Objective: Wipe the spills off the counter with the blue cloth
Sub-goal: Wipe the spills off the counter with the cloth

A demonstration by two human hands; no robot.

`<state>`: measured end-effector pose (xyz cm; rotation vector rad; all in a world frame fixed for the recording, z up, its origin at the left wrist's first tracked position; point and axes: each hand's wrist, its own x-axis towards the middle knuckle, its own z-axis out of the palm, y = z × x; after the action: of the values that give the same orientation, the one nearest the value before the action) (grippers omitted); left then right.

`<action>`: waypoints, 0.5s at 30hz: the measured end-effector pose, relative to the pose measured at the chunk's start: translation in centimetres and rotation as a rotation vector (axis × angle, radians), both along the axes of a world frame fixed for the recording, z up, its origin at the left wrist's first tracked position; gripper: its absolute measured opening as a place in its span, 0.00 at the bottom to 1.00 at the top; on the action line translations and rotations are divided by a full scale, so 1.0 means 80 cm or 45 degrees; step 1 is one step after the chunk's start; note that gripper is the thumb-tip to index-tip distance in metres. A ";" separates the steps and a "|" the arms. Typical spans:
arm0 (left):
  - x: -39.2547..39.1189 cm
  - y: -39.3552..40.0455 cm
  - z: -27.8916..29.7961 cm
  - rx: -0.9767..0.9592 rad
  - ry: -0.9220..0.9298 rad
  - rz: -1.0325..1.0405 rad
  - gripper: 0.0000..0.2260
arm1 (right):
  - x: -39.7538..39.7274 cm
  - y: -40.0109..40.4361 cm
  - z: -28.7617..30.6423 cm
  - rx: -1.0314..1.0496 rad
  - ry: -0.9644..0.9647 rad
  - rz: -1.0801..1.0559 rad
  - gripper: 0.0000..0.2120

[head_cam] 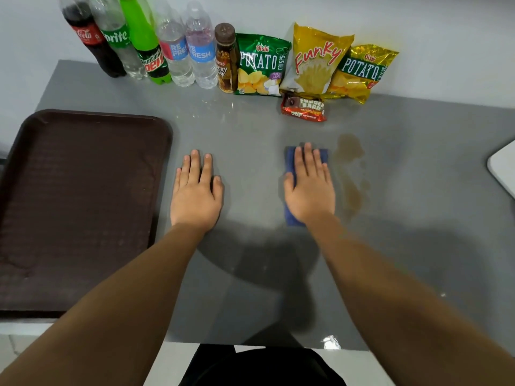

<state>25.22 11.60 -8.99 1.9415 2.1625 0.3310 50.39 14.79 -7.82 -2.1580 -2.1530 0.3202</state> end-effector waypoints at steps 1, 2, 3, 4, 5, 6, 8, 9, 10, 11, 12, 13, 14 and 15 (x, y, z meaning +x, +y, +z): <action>0.000 0.001 0.000 0.002 -0.001 0.001 0.28 | 0.017 0.008 0.001 -0.011 -0.007 -0.029 0.31; 0.001 0.001 0.001 0.005 -0.002 0.001 0.28 | 0.034 0.012 0.001 -0.018 -0.013 -0.061 0.31; 0.001 0.002 0.002 0.008 -0.001 0.002 0.27 | 0.050 0.013 0.001 -0.019 -0.020 -0.094 0.31; 0.001 0.002 0.002 0.010 0.002 0.003 0.27 | 0.065 0.011 0.002 -0.018 -0.026 -0.125 0.31; 0.002 0.002 0.002 0.009 0.006 0.005 0.27 | 0.076 0.005 0.002 -0.017 -0.031 -0.154 0.31; 0.002 0.002 0.002 0.006 0.008 0.005 0.27 | 0.083 -0.003 0.002 -0.011 -0.038 -0.184 0.31; 0.003 0.003 0.003 -0.003 0.009 0.006 0.27 | 0.087 -0.028 0.001 0.013 -0.058 -0.255 0.31; 0.004 0.003 0.003 -0.007 0.012 0.008 0.27 | 0.083 -0.044 0.001 0.021 -0.064 -0.294 0.31; 0.004 0.003 0.004 -0.008 0.014 0.009 0.27 | 0.074 -0.061 0.000 0.028 -0.063 -0.331 0.31; 0.004 0.003 0.004 -0.008 0.013 0.009 0.27 | 0.062 -0.078 -0.001 0.041 -0.055 -0.363 0.30; 0.004 0.004 0.005 -0.006 0.010 0.009 0.27 | 0.047 -0.094 -0.001 0.061 -0.044 -0.384 0.30; 0.004 0.003 0.005 -0.007 0.008 0.008 0.26 | 0.029 -0.108 -0.002 0.082 -0.032 -0.383 0.31; 0.004 0.003 0.005 -0.011 0.009 0.008 0.26 | 0.011 -0.118 -0.003 0.098 -0.020 -0.356 0.31; 0.004 0.003 0.005 -0.015 0.012 0.009 0.27 | -0.004 -0.123 -0.004 0.105 -0.008 -0.308 0.31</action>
<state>25.52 11.83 -8.61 1.9333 2.1728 0.3103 50.07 4.93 -8.10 -2.3408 -1.8445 0.2035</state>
